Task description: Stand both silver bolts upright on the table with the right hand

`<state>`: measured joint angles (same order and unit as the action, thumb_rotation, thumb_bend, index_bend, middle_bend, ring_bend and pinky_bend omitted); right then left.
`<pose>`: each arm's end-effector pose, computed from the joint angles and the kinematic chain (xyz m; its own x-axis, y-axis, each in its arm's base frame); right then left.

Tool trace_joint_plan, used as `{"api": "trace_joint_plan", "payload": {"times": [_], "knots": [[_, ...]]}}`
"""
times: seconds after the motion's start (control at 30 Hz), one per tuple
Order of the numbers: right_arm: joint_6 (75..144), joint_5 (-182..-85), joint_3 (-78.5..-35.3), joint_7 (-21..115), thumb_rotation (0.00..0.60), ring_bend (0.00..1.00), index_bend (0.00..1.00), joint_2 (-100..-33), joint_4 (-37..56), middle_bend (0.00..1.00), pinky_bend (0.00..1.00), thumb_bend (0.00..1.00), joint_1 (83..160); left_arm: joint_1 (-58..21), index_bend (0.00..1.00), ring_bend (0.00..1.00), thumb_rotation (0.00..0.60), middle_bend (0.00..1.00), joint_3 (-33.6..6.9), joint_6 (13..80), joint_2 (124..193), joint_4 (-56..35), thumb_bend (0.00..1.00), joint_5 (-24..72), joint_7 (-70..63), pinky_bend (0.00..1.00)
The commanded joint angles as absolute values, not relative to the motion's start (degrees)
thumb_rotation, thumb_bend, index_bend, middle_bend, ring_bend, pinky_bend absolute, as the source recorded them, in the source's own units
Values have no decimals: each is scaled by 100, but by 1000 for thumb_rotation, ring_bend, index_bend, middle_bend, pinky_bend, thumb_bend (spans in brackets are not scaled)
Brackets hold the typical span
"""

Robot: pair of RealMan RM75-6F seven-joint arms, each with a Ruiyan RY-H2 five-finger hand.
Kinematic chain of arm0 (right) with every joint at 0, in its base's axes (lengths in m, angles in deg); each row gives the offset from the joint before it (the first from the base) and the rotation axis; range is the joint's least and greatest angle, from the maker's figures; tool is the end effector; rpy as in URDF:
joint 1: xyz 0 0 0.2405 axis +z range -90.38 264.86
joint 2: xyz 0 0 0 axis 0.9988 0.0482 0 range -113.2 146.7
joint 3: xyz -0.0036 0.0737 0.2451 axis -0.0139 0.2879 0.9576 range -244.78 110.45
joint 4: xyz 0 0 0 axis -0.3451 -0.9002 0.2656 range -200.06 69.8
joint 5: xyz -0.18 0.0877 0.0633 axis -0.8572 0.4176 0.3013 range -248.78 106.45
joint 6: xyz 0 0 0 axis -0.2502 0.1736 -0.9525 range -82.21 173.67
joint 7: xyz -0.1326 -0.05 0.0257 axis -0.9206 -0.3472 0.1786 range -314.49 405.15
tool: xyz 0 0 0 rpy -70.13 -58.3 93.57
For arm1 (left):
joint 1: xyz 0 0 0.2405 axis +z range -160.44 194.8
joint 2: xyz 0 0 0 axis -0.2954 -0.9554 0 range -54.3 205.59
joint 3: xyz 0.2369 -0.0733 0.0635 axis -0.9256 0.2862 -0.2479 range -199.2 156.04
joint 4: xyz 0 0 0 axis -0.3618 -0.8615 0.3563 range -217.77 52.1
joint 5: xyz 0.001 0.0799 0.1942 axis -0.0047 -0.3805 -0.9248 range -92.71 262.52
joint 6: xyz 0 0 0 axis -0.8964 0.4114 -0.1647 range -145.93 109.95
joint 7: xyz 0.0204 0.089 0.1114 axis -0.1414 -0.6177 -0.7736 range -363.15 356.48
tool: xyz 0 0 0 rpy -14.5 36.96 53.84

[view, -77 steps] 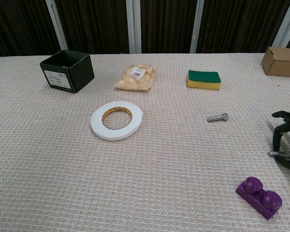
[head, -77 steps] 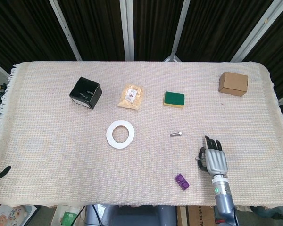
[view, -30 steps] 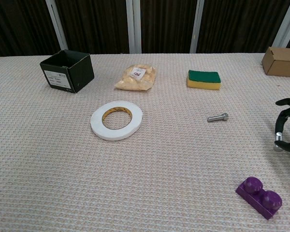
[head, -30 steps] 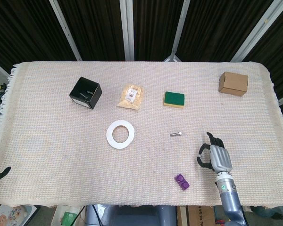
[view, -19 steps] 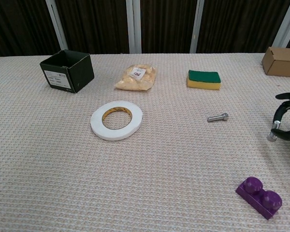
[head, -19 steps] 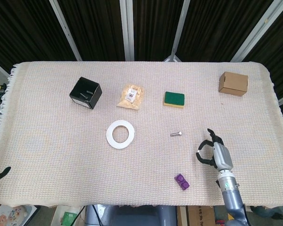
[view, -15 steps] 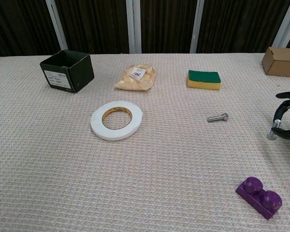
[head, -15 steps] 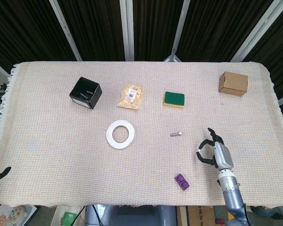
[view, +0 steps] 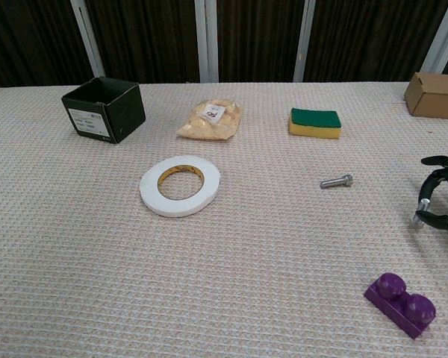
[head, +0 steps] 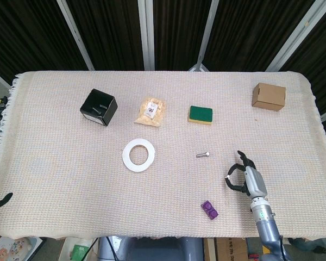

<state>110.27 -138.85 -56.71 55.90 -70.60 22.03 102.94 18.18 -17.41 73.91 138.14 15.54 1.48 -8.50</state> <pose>-0.2722 -0.2501 0.0126 -0.1914 -0.2120 0.9583 -0.9743 0.1588 -0.1594 -0.3076 0.1522 0.1800 0.4139 -0.0878 0.9061 0.9067 0.1285 -0.4017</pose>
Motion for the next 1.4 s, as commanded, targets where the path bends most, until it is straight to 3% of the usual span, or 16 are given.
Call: {"api": "trace_joint_plan", "payload": {"times": [0.03,0.47,0.97,1.4], "knots": [[10993,-13883,-5661,5685,600,108,604,-7060,2144,64,36,353,10293,1816,78,0,600,65,-1737,7387,13814,1555,122,156,-850,154],[10725,-13737,-5687,5783,600,109,598,-6908,2121,64,36,352,10318,1811,78,0,600,63,-1738,7391,13836,1563,122,148,-900,154],[10503,-13705,-5812,5468,600,34,351,-6594,2419,47,0,353,10399,1817,78,0,600,63,-1744,7401,13839,1562,122,140,-906,154],[11121,-13764,-5632,4141,600,11,307,-6379,3224,25,0,352,10573,1832,78,0,600,63,-1738,7423,13823,1559,122,144,-849,154]]}}
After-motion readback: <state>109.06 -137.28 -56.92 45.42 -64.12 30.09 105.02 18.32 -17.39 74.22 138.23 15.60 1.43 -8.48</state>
